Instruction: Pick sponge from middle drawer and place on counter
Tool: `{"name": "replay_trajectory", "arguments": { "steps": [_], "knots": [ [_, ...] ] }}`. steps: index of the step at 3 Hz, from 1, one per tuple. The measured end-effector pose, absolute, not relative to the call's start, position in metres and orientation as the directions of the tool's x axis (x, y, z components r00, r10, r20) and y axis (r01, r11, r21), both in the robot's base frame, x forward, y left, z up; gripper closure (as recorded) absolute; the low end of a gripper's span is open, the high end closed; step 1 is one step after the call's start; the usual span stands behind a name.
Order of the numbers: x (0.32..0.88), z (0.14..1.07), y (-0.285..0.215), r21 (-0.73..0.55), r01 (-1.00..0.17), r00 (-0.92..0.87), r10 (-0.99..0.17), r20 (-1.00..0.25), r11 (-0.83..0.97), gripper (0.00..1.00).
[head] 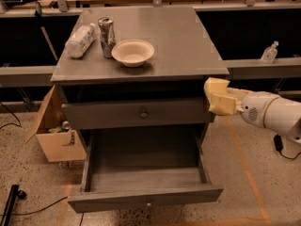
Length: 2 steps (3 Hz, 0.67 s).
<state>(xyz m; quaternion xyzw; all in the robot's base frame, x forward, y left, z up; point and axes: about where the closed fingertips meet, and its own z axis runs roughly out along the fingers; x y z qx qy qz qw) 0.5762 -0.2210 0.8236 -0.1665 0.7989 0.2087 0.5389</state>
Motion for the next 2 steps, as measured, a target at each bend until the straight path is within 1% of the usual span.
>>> {"name": "replay_trajectory", "arguments": {
  "steps": [1, 2],
  "knots": [
    [0.5765, 0.8239, -0.2214, 0.154, -0.491, -0.363, -0.041, -0.931, 0.858, 1.0],
    [0.5771, 0.8324, -0.2148, 0.146, -0.514, -0.337, -0.043, -0.94, 0.845, 1.0]
  ]
}}
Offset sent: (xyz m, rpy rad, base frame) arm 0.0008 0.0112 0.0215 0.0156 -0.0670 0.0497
